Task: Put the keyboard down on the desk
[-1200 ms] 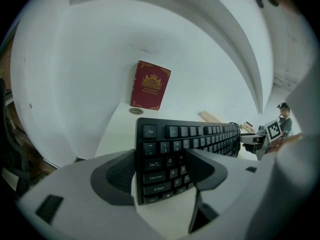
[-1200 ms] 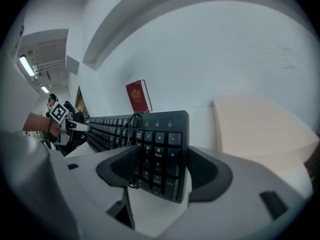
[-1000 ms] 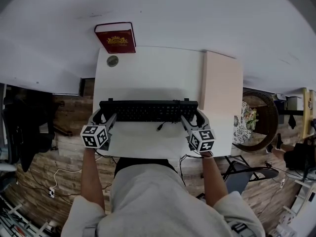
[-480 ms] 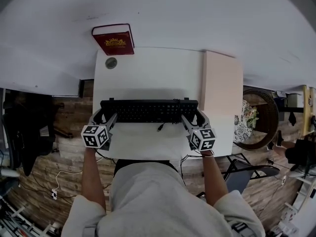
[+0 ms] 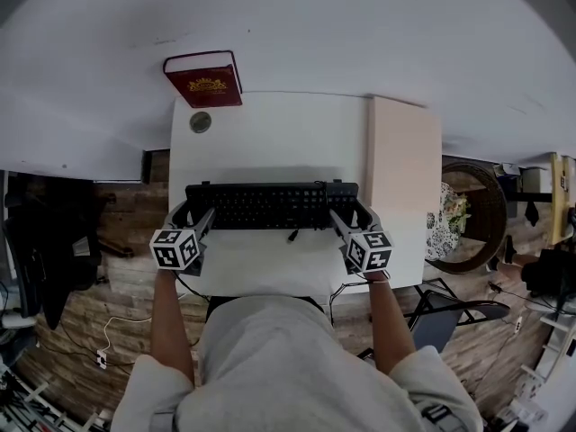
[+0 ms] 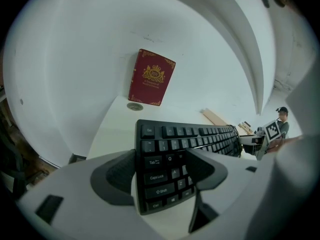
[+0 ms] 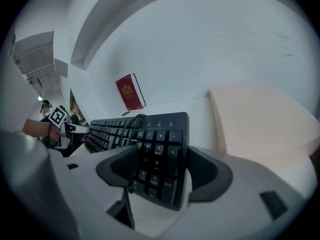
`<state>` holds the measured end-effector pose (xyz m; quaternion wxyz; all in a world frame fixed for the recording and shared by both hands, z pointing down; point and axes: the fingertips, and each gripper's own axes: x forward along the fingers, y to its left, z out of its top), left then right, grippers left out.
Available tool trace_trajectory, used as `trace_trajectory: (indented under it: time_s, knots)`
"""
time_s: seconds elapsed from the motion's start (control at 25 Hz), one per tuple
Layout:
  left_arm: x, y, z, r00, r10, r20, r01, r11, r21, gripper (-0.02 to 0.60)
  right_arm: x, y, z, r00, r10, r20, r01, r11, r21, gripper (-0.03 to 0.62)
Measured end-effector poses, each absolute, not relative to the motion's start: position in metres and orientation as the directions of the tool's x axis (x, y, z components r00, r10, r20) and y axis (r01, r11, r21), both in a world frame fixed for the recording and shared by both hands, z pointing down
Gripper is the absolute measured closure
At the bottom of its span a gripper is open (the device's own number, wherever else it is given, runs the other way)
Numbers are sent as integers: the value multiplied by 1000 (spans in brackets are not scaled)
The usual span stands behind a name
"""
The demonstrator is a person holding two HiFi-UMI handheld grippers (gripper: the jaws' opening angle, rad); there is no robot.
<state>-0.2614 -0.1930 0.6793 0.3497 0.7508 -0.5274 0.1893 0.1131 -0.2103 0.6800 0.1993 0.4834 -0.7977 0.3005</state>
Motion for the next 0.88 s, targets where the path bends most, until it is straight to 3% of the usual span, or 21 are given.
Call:
trace_trajectory:
  time_s: [0.88]
  knots:
    - [-261,-205,690,377,-636,674,-921,-184,342,265,114,-217,690,-432,-624,651,-902,308,-304,279]
